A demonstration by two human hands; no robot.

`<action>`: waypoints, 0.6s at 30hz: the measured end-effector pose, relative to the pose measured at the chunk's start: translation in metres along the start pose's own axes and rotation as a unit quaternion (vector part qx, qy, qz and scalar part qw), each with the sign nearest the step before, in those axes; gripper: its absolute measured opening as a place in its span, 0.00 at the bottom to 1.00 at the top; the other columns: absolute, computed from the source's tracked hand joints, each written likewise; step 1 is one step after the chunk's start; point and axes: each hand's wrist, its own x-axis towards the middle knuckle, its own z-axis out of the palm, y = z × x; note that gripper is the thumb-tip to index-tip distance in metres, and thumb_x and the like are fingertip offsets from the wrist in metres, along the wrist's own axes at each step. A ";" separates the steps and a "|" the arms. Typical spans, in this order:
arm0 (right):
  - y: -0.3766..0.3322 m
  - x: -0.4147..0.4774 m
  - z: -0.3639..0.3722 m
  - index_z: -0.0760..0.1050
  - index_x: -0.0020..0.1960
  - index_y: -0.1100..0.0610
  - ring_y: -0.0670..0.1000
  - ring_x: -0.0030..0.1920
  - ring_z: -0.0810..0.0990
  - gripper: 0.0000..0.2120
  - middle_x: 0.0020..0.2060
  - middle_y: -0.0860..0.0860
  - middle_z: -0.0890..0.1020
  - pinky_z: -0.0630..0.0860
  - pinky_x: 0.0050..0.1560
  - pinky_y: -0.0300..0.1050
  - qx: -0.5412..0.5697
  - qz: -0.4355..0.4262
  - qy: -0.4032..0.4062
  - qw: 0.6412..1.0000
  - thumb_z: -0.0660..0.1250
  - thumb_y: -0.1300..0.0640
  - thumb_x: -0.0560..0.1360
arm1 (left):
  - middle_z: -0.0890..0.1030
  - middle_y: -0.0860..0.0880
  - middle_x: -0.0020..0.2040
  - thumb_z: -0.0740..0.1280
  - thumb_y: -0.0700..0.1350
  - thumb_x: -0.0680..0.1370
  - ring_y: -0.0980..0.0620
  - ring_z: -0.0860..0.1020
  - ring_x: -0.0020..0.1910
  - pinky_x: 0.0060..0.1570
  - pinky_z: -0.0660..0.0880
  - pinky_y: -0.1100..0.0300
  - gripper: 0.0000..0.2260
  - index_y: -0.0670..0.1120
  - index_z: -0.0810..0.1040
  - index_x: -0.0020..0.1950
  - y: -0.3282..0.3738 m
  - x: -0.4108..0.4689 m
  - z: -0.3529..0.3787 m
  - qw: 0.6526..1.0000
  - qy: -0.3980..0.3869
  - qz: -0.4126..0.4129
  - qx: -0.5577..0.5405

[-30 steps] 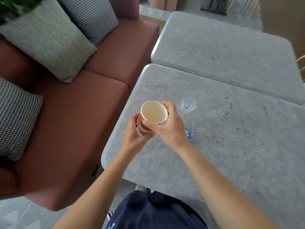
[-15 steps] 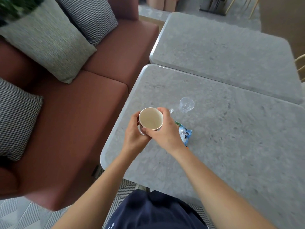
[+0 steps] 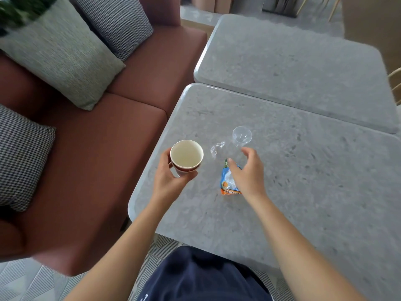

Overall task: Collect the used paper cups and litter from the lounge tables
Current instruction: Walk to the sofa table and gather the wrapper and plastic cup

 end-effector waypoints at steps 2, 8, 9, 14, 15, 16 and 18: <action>0.020 0.008 -0.002 0.70 0.63 0.62 0.58 0.62 0.72 0.22 0.61 0.56 0.76 0.67 0.63 0.50 -0.064 0.025 -0.004 0.998 0.70 0.57 0.72 | 0.76 0.59 0.58 0.80 0.44 0.66 0.58 0.75 0.59 0.59 0.73 0.59 0.31 0.52 0.69 0.64 -0.002 0.000 0.000 1.000 0.002 0.003 0.004; 0.056 0.017 0.006 0.73 0.57 0.65 0.60 0.55 0.77 0.19 0.52 0.59 0.79 0.71 0.50 0.48 -0.074 0.150 -0.030 0.985 0.70 0.53 0.72 | 0.76 0.59 0.58 0.80 0.41 0.66 0.61 0.75 0.58 0.59 0.73 0.62 0.31 0.54 0.68 0.63 -0.002 -0.003 0.000 1.000 0.009 0.005 0.005; 0.059 0.018 0.008 0.73 0.54 0.65 0.60 0.52 0.78 0.19 0.49 0.59 0.80 0.70 0.46 0.48 -0.076 0.162 -0.034 0.983 0.70 0.52 0.73 | 0.75 0.59 0.59 0.80 0.41 0.66 0.61 0.75 0.58 0.58 0.72 0.62 0.31 0.54 0.68 0.62 -0.002 -0.003 0.000 1.000 0.010 0.004 0.007; 0.066 0.023 0.014 0.75 0.50 0.67 0.56 0.46 0.79 0.17 0.44 0.56 0.80 0.67 0.39 0.42 -0.033 0.211 -0.045 0.976 0.70 0.54 0.72 | 0.75 0.63 0.57 0.80 0.42 0.66 0.67 0.74 0.56 0.55 0.71 0.68 0.30 0.59 0.67 0.59 0.000 -0.004 0.000 1.000 0.017 -0.006 0.015; 0.064 0.024 0.014 0.75 0.50 0.67 0.56 0.45 0.79 0.16 0.43 0.55 0.80 0.67 0.40 0.41 -0.024 0.217 -0.043 0.975 0.71 0.55 0.72 | 0.74 0.63 0.56 0.80 0.42 0.66 0.69 0.73 0.54 0.54 0.70 0.69 0.30 0.58 0.67 0.60 0.000 -0.005 0.000 1.000 0.017 -0.006 0.016; 0.064 0.025 0.014 0.76 0.51 0.67 0.56 0.46 0.79 0.15 0.44 0.55 0.80 0.67 0.40 0.41 -0.015 0.221 -0.041 0.974 0.71 0.56 0.72 | 0.74 0.64 0.56 0.80 0.42 0.66 0.71 0.73 0.54 0.54 0.70 0.70 0.30 0.57 0.67 0.61 0.000 -0.005 0.000 1.000 0.017 -0.006 0.017; 0.066 0.027 0.015 0.77 0.52 0.67 0.57 0.45 0.79 0.15 0.44 0.56 0.81 0.67 0.38 0.42 -0.003 0.229 -0.042 0.973 0.72 0.56 0.72 | 0.74 0.64 0.56 0.79 0.42 0.66 0.69 0.73 0.55 0.54 0.70 0.70 0.30 0.57 0.67 0.61 0.000 -0.005 0.000 1.000 0.016 -0.009 0.016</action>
